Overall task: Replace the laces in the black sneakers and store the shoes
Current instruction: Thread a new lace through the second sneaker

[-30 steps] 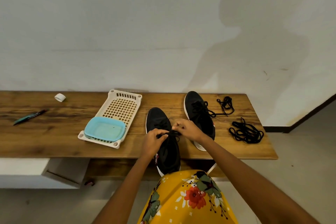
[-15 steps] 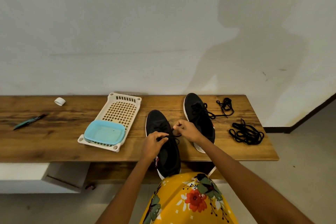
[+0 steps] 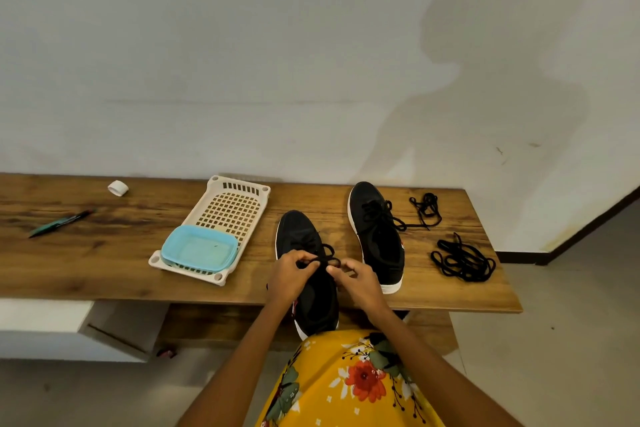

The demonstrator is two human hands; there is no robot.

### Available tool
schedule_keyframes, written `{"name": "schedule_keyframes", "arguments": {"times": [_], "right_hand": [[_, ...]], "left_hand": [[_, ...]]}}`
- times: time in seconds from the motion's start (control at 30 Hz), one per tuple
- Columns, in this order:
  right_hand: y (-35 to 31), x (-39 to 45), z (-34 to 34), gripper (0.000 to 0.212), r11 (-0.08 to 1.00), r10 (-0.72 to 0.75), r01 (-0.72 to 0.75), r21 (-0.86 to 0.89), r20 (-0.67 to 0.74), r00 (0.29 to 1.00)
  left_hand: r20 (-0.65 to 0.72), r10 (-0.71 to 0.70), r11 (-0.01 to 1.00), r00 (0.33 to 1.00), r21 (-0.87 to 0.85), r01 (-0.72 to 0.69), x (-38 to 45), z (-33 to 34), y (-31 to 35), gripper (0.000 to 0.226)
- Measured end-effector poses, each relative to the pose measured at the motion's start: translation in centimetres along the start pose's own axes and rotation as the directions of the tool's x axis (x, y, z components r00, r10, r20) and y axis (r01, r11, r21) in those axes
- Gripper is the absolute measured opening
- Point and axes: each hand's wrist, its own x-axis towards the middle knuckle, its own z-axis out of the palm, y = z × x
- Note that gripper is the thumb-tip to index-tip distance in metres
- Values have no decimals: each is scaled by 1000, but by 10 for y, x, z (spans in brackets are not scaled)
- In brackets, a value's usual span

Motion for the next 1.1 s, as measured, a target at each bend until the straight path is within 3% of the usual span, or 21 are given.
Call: {"name": "schedule_keyframes", "arguments": {"times": [0.27,0.37,0.43,0.5,0.57,0.6,0.77,0.9,0.97,1.03,1.07,1.1], "right_hand": [[-5,9,-5,19,980,81,-56,-189,123,989],[-4,9,-3,7,981,-45,45,-190,6,999],[-11,11,-7,36,941,-187,165,-297,-47,981],[-24,14,-10,56,835,-290,318,-450,131,948],[-33,22,-8,60,640,-300,482,-598,382,874],[-35,27,-6,58,598,-266,508,-621,444,856],[-42,34,-7,36,844,-159,308,-439,344,925],[-45,38,-8,28,865,-111,241,-441,301,947],[-45,39,-5,27,886,-82,202,-418,287,955],[-43,40,-3,26,906,-49,154,-394,263,964],[-42,39,-3,25,914,-39,136,-383,249,968],[-41,39,-2,25,921,-36,123,-369,234,972]], "left_hand": [[8,26,999,1000,36,-26,0,-1,2,13],[6,36,998,999,52,-37,0,-2,2,15],[13,52,997,999,63,-53,0,-4,4,17],[42,52,997,998,62,-54,2,-5,3,17],[92,44,997,995,64,-50,5,-7,3,14],[116,44,996,992,70,-52,6,-10,4,13],[158,115,938,981,306,-160,12,-31,14,21],[134,63,916,989,386,-111,20,-61,21,31],[117,48,975,992,210,-72,18,-76,32,35],[-26,-63,964,998,-260,55,15,-89,46,33],[-88,-178,795,980,-600,90,15,-94,48,30],[-100,-288,495,952,-867,58,15,-99,52,26]]}}
